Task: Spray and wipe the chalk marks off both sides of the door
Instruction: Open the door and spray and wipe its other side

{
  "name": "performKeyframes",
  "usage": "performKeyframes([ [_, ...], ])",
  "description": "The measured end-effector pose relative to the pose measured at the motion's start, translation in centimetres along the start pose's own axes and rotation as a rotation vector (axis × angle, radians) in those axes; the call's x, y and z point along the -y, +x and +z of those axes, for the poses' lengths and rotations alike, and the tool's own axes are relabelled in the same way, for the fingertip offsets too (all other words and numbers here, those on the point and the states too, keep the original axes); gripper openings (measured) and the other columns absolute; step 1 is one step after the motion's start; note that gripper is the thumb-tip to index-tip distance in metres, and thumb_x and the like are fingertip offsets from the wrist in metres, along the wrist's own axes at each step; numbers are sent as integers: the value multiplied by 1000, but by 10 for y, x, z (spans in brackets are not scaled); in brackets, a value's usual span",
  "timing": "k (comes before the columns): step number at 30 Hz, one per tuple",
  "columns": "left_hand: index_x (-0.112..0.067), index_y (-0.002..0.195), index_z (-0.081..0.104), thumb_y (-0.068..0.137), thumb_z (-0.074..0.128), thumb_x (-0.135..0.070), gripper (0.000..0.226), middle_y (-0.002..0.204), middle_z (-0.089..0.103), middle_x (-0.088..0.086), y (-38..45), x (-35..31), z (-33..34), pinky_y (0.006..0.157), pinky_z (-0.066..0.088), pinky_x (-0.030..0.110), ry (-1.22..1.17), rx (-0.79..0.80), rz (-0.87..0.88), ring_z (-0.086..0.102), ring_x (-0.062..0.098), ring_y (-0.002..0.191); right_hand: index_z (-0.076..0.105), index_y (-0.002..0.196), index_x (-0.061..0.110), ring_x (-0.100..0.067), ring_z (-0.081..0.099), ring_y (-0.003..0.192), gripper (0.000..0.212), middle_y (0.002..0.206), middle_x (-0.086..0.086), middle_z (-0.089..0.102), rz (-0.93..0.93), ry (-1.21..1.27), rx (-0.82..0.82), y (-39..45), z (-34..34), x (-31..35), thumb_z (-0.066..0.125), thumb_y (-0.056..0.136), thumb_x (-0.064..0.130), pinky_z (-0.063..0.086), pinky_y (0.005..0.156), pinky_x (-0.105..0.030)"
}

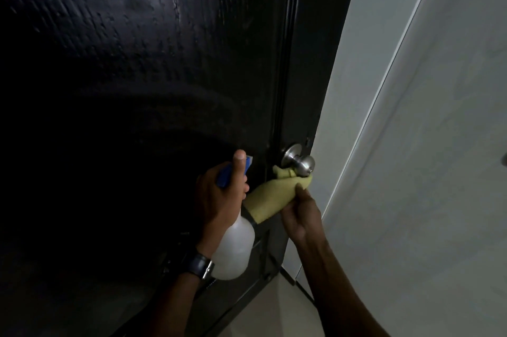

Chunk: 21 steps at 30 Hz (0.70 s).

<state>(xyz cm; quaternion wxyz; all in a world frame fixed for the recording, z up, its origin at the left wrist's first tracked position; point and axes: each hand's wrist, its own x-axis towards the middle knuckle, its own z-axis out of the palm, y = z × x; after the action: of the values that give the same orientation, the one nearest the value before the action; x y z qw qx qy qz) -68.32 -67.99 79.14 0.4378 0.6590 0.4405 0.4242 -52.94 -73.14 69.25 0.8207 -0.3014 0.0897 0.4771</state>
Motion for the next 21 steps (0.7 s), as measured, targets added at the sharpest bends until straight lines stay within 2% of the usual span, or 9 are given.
performKeyframes([
  [3, -22, 60, 62, 70, 25, -95, 82, 58, 69, -1, 0, 0, -1, 70, 58, 37, 3, 4, -2, 69, 10, 56, 53, 128, 3, -35, 60, 113, 29, 120, -24, 62, 39, 98, -82, -8, -7, 9, 43, 104, 15, 46, 105, -48],
  [5, -22, 61, 62, 71, 25, -93, 81, 58, 69, -1, 0, 0, -1, 68, 57, 35, 6, 7, -3, 68, 9, 55, 49, 137, 3, -38, 57, 116, 36, 125, -25, 59, 18, 148, -148, 2, -9, 19, 42, 105, 16, 40, 106, -52],
  [8, -21, 62, 62, 69, 24, -96, 84, 58, 69, 0, -1, -1, 0, 67, 57, 35, -3, 4, 7, 68, 12, 55, 49, 142, 4, -40, 58, 121, 49, 130, -25, 61, 0, 188, -136, 17, 11, 37, 51, 93, 13, 45, 104, -54],
  [10, -20, 62, 62, 69, 25, -95, 84, 57, 68, 0, -1, -1, 1, 66, 57, 35, -9, -2, 17, 68, 12, 55, 52, 142, 6, -39, 58, 125, 49, 133, -23, 62, 22, 154, -85, 21, 19, 39, 51, 94, 13, 45, 107, -57],
  [13, -20, 64, 64, 63, 22, -102, 92, 58, 69, -1, -2, -2, 0, 64, 56, 34, -32, 5, 16, 68, 12, 55, 50, 143, 7, -40, 56, 126, 49, 139, -25, 57, 74, 104, -42, -2, 16, 28, 49, 95, 13, 54, 93, -56],
  [15, -20, 65, 64, 61, 20, -104, 94, 59, 69, -2, -1, 0, 0, 65, 56, 35, -32, 9, 21, 68, 12, 56, 50, 141, 6, -40, 58, 123, 49, 134, -25, 59, 35, -42, -43, -27, 18, 23, 51, 93, 12, 55, 92, -54],
  [17, -21, 65, 65, 63, 19, -102, 94, 60, 70, -3, -1, 0, -1, 63, 54, 32, -19, 8, 34, 68, 10, 55, 62, 126, 8, -35, 64, 111, 30, 120, -20, 67, -182, -230, 11, -47, 37, 33, 48, 99, 14, 54, 92, -51],
  [19, -21, 66, 65, 68, 21, -97, 88, 62, 70, -3, -2, 0, -1, 63, 52, 30, -26, -3, 23, 67, 9, 56, 66, 111, 6, -23, 65, 95, 23, 101, -12, 68, -629, -528, 145, -63, 86, 52, 49, 101, 17, 55, 86, -43],
  [21, -20, 67, 65, 69, 24, -91, 82, 61, 70, -1, -5, -3, 0, 63, 52, 30, -48, -21, 2, 68, 11, 57, 65, 115, 3, -10, 62, 92, 24, 97, -3, 67, -1027, -773, 313, -66, 141, 65, 48, 102, 14, 51, 82, -28],
])
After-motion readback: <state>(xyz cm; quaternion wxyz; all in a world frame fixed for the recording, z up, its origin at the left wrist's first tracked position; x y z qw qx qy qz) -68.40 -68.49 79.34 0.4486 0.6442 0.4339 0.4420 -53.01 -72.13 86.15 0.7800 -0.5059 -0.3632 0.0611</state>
